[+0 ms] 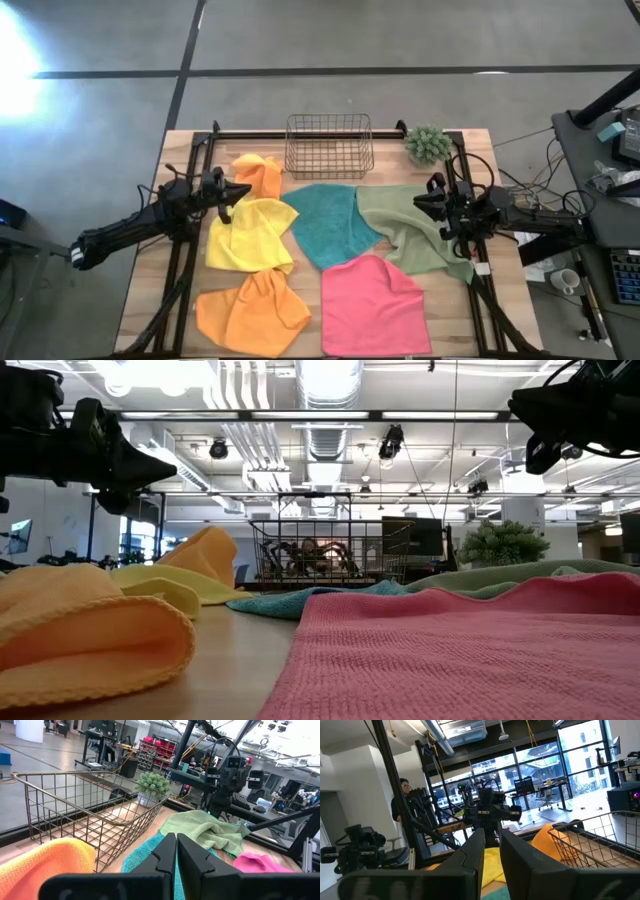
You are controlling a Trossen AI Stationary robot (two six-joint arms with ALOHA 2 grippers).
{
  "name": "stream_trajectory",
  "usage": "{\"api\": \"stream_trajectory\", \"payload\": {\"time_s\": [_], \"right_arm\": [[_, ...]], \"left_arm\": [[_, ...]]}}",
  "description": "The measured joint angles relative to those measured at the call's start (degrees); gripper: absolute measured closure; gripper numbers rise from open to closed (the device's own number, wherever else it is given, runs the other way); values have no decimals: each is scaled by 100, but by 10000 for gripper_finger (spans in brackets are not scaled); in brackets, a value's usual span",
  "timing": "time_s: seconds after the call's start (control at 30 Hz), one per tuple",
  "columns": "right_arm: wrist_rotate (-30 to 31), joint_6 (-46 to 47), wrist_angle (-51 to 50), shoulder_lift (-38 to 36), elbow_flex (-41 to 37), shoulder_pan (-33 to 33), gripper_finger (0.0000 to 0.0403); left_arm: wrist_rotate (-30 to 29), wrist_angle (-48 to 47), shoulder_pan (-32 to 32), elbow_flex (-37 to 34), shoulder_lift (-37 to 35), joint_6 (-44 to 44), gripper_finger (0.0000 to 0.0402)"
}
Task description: Fold microfiber towels
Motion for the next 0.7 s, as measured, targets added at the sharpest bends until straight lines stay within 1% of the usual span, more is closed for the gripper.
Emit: {"api": "stream_trajectory", "payload": {"time_s": [0.5,0.57,0.67,0.7], "right_arm": [[0,-2,2,0,0,0,351],[146,50,4,0,2,2,351],[571,55,6,0,2,0,351],[601,55,5,0,1,0,351]], "left_arm": [[0,2,2,0,-1,0,401],[0,2,0,0,-1,0,401],[0,1,0,0,1,-1,401],[0,1,1,0,1,0,401]]}}
